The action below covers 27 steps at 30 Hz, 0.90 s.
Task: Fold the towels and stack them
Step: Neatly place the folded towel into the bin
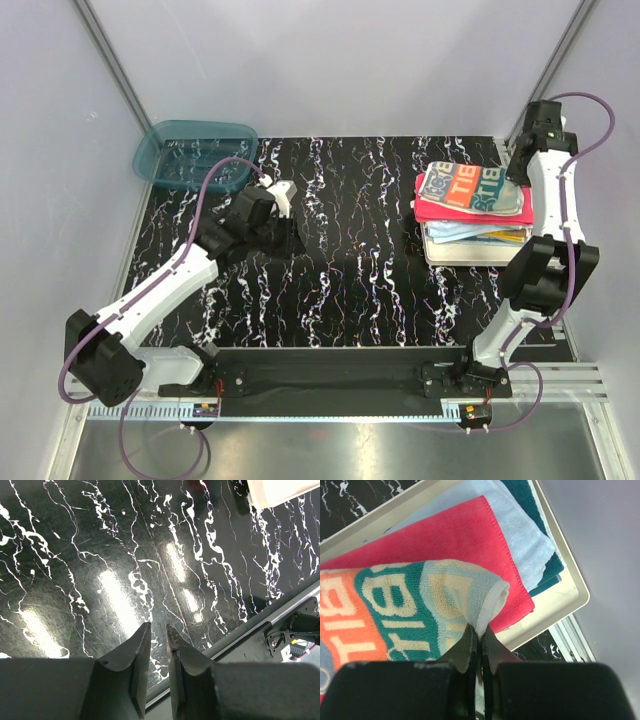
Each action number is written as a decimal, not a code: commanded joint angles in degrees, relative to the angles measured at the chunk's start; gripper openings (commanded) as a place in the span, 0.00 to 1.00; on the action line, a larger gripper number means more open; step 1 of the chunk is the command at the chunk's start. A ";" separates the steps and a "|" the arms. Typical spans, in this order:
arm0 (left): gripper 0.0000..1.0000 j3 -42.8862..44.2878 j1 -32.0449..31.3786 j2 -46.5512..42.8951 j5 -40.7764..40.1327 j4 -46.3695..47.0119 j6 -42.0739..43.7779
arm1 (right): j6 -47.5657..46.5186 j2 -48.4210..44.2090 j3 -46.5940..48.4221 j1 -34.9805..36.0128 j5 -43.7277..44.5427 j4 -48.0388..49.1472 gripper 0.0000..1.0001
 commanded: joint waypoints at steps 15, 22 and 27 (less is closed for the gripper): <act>0.27 -0.61 0.11 -0.71 1.12 3.37 -0.06 | 9.70 -4.08 -3.47 -2.08 -5.47 4.72 0.93; 0.28 -0.08 0.11 -1.06 -0.46 2.94 0.12 | 11.82 -14.11 -12.95 6.61 -8.05 12.89 1.00; 0.29 0.27 0.11 -1.50 -3.27 2.50 0.30 | 14.62 -20.87 -20.24 18.82 -9.62 20.26 1.00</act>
